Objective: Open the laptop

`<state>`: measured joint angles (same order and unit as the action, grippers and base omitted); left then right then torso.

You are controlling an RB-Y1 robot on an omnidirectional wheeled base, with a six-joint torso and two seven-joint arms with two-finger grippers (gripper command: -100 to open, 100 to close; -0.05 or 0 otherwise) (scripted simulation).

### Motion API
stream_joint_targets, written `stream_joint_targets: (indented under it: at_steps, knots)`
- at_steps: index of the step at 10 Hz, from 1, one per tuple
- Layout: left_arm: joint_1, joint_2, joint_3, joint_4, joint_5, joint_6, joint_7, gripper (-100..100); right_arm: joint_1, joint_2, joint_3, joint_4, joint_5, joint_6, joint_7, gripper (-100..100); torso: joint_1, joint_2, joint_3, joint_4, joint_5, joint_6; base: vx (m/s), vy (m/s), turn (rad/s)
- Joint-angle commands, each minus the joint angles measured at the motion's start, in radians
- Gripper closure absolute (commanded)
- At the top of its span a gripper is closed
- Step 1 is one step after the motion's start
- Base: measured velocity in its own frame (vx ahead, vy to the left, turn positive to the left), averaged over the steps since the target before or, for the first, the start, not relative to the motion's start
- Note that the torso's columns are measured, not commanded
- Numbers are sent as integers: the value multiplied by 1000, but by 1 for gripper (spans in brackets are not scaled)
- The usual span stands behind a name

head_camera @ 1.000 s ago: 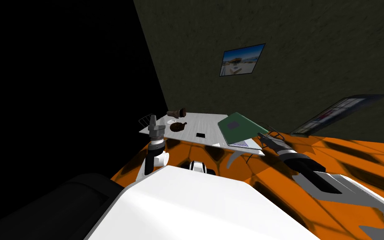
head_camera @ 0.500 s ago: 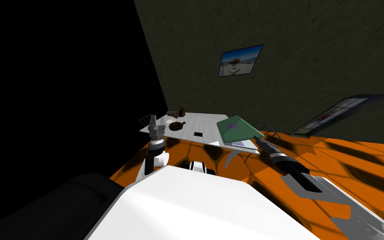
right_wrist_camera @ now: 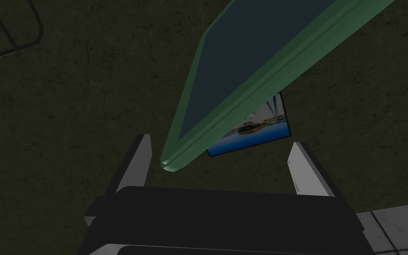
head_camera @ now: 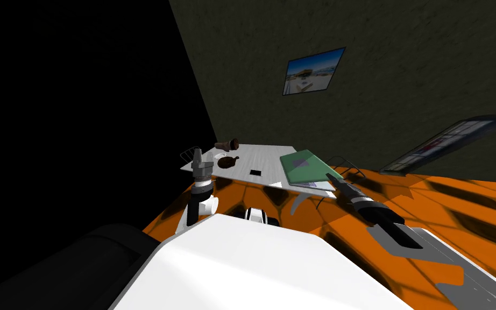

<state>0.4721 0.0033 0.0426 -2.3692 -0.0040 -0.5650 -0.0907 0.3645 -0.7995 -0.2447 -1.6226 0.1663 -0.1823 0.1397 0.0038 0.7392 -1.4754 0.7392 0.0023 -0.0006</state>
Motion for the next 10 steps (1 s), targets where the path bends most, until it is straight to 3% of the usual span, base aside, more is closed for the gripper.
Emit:
stream_joint_targets:
  at_steps: [1,3,4,5,10]
  knots:
    - [0,0,0,0,0,0,0,0,16,-43,-10,-37,-18,28,-28,-100,-1,2,1,1,0,0,4,16,-8]
    - [0,0,0,0,0,0,0,0,35,-88,-20,-74,-38,58,-57,-100,-3,2,1,1,0,1,1,15,-25]
    - [0,0,0,0,0,0,0,0,28,-77,-14,-62,-33,51,-48,-100,-3,1,1,0,-1,1,0,0,0]
    - [0,0,0,0,0,0,0,0,28,-79,-14,-63,-34,54,-52,0,-3,0,0,0,-2,1,0,0,0]
    - [0,0,0,0,0,0,0,0,29,-79,-14,-63,-34,54,-51,0,-4,-1,-1,-1,-2,1,0,0,0]
